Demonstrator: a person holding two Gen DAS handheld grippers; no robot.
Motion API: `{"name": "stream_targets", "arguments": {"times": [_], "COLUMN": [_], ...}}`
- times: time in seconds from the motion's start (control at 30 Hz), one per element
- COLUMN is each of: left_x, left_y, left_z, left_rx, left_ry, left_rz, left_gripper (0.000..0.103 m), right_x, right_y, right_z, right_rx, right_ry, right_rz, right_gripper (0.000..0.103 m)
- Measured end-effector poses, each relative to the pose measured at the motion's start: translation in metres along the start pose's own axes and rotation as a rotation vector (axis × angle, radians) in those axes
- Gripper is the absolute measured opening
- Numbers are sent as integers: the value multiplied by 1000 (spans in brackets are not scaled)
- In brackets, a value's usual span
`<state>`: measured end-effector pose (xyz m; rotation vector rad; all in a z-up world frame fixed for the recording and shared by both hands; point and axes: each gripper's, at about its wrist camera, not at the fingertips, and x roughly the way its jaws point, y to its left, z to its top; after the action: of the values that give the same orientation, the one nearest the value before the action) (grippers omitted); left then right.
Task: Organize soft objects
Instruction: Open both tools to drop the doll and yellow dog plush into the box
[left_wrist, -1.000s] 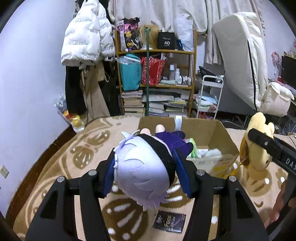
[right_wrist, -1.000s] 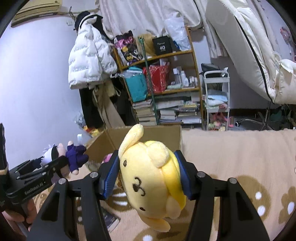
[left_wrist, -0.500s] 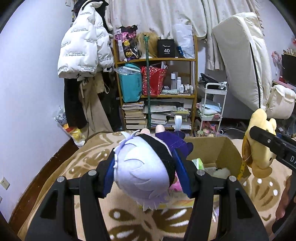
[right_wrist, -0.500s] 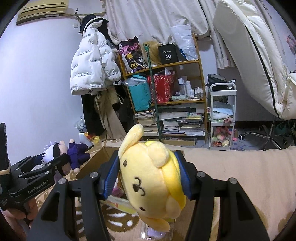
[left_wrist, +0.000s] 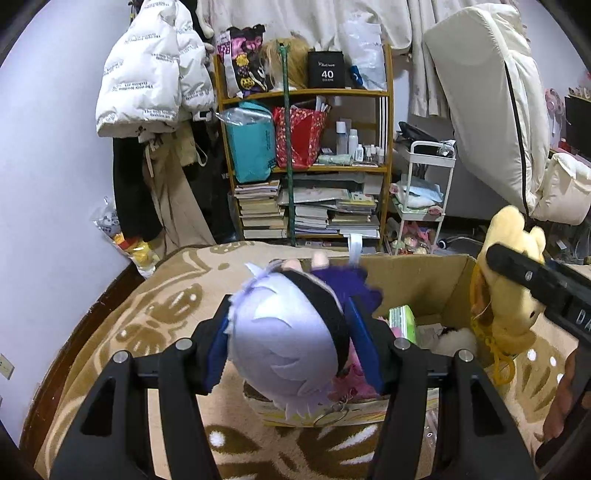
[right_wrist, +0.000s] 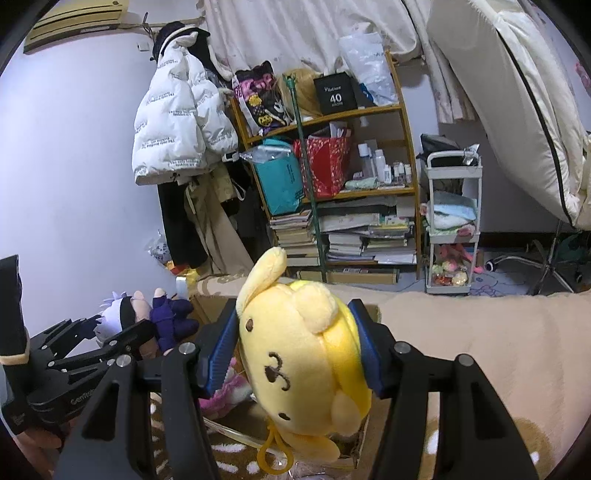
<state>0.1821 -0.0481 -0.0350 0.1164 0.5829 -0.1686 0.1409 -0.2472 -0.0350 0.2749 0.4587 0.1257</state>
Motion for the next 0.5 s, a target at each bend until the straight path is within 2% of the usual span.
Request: {"name": "stream_targets", "arguments": {"times": [0.2,0.27,0.4,0.47,0.5], "left_x": [6,6,0,-4,-6], "left_y": [0,-1,-2,-1,0], "left_z": [-2,-4,-5,-5,-5], "left_rx": [-2,1,16,18,16], "left_ry": [23,34,25,18,13], "left_rz": [-7,-7,3,11,14], "left_gripper": [60,68,71,81,83], "right_x": [12,13,12,9,8], "right_y": [-6,-9,-13,-13,-13], "right_z": [-12,-13,-14,-15,-15], "right_rx": [17,32,49,47,47], "right_ry": [50,57,64,62,63], "right_rz": [2,7,22,28,29], "right_gripper": [64,65,68,71,74]}}
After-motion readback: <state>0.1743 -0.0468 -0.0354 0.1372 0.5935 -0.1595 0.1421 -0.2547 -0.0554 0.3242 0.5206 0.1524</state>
